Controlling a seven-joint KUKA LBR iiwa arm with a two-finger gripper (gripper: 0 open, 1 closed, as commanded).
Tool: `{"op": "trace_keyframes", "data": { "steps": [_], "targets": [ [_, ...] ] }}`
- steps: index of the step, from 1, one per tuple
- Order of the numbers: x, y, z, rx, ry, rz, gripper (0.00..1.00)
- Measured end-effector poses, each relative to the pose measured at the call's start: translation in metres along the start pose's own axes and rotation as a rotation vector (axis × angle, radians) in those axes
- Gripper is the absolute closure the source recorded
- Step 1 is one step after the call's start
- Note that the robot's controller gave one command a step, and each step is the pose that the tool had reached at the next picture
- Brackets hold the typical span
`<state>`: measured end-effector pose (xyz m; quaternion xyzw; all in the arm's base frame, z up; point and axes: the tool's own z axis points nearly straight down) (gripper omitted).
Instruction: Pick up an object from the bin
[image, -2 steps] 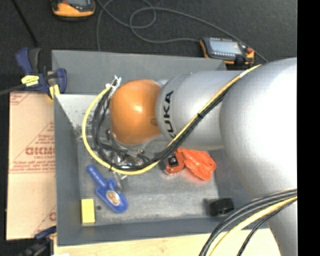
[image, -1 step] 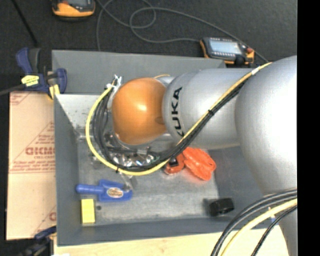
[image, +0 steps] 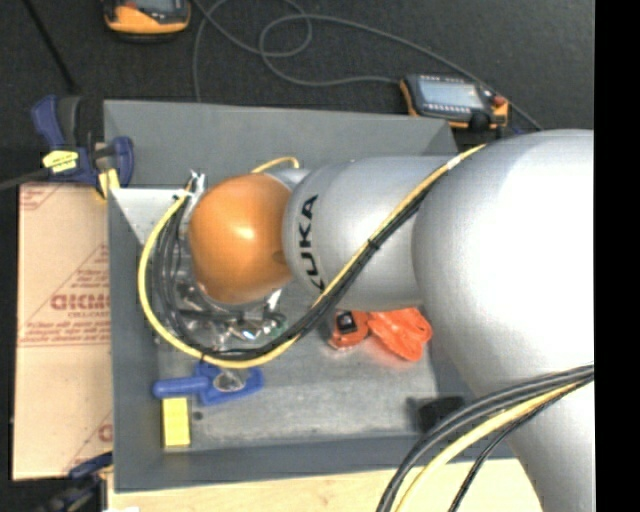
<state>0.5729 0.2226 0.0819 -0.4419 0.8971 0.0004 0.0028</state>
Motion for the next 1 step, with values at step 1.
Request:
{"op": "trace_keyframes", "data": {
  "steps": [1],
  "targets": [
    [0.0256,0.0109,0.0073,0.003,-0.004,-0.539,1.00]
  ]
}}
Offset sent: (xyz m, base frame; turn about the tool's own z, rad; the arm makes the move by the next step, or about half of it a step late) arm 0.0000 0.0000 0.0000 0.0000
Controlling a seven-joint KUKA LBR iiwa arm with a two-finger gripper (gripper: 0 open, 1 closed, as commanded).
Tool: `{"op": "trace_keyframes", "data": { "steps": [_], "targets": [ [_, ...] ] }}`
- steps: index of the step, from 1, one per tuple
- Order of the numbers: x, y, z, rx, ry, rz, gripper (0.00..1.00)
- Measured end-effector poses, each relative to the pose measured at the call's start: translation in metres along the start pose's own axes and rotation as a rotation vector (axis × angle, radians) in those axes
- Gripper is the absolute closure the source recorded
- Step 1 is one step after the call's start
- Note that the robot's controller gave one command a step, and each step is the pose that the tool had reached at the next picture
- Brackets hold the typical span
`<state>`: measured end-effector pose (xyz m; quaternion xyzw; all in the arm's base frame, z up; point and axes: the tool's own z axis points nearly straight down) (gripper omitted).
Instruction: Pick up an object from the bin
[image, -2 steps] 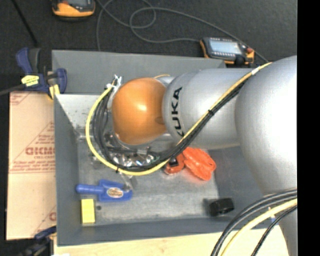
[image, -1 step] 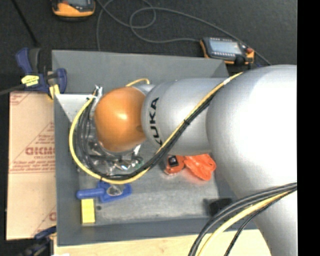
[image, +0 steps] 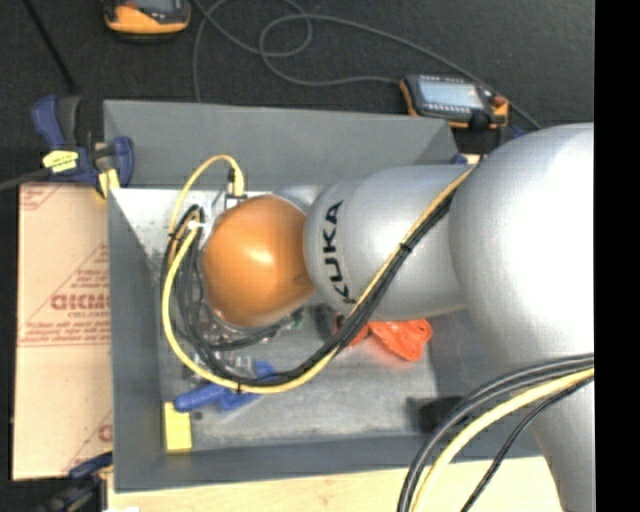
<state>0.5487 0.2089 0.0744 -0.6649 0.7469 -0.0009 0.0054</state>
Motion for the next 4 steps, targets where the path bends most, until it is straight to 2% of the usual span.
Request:
{"op": "trace_keyframes", "data": {
  "steps": [2,3,4],
  "targets": [
    [0.000,0.001,-0.002,-0.003,0.001,0.002,1.00],
    [0.001,0.003,-0.020,-0.014,0.007,0.003,1.00],
    [0.001,0.001,-0.038,-0.007,0.005,0.003,1.00]
  ]
}}
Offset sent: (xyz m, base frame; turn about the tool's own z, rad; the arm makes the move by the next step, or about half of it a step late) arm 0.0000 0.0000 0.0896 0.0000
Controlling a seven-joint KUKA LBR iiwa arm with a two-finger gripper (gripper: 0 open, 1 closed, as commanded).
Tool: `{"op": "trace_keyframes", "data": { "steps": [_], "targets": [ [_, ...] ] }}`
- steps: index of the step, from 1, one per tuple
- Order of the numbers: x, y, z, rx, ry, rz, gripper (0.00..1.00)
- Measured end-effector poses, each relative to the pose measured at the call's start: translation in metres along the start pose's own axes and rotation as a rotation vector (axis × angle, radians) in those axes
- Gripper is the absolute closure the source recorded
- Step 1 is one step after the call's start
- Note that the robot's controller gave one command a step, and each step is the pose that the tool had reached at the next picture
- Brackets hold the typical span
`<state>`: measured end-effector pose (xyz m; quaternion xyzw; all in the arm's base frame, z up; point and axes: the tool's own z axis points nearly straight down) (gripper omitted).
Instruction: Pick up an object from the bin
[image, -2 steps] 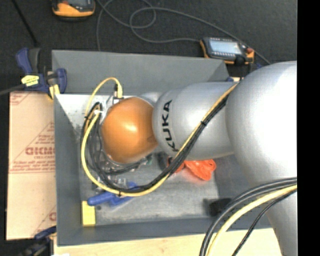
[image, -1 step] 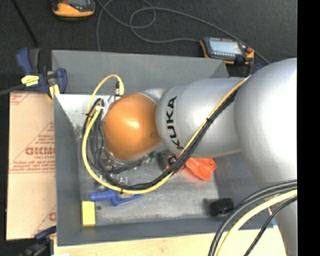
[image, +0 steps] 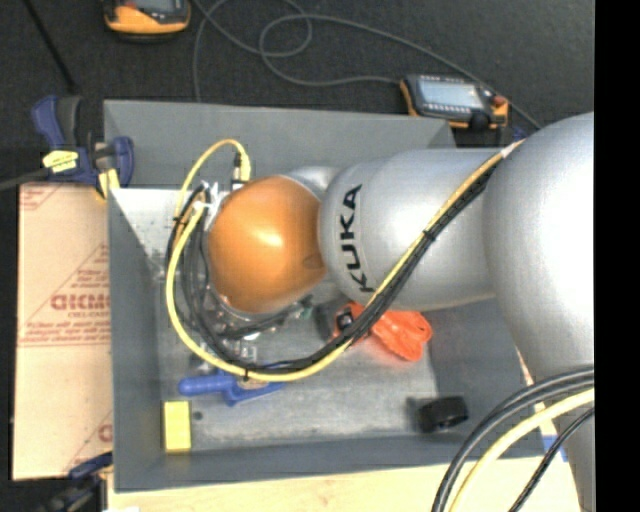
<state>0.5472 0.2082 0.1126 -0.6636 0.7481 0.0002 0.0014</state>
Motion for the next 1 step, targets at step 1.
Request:
{"op": "trace_keyframes", "data": {
  "steps": [1],
  "targets": [
    [-0.0002,-0.0006,-0.0113,0.002,-0.001,0.001,1.00]
  ]
}}
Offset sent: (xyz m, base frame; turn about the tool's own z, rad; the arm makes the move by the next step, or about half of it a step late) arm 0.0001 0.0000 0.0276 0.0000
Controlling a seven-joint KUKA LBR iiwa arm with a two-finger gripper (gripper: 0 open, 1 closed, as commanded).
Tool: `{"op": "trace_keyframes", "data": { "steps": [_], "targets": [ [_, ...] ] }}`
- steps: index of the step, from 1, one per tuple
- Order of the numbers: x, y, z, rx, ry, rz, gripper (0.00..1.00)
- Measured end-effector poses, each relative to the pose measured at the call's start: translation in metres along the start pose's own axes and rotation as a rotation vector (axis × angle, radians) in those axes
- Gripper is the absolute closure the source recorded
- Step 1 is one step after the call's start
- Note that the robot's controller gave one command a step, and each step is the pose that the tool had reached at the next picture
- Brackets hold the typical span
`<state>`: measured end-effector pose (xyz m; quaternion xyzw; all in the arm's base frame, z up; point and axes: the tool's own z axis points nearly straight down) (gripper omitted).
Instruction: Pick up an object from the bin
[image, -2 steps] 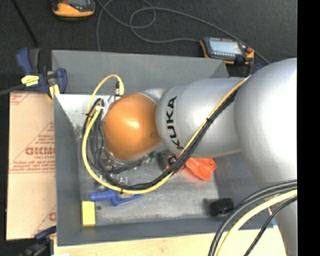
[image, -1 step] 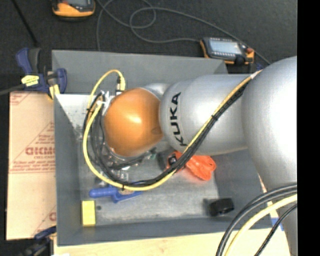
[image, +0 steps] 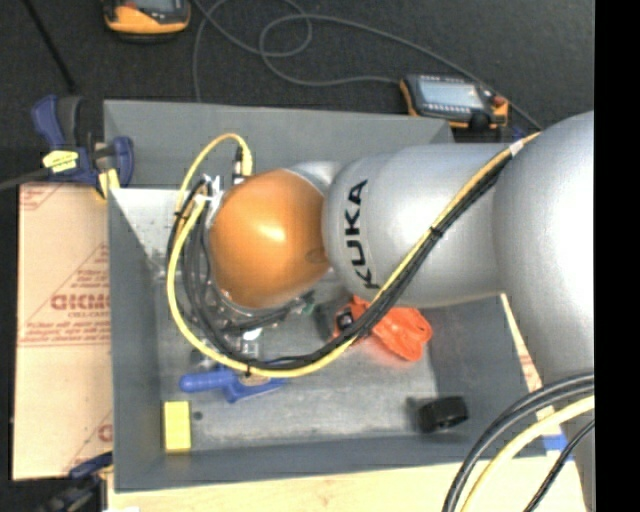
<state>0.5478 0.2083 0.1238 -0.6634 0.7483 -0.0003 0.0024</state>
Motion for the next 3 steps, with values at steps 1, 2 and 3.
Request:
{"op": "trace_keyframes", "data": {
  "steps": [1,2,3],
  "targets": [
    [0.000,-0.001,-0.007,0.001,-0.001,0.002,1.00],
    [0.000,0.000,-0.012,-0.001,0.000,0.003,1.00],
    [0.000,0.000,-0.020,-0.002,0.001,0.004,1.00]
  ]
}}
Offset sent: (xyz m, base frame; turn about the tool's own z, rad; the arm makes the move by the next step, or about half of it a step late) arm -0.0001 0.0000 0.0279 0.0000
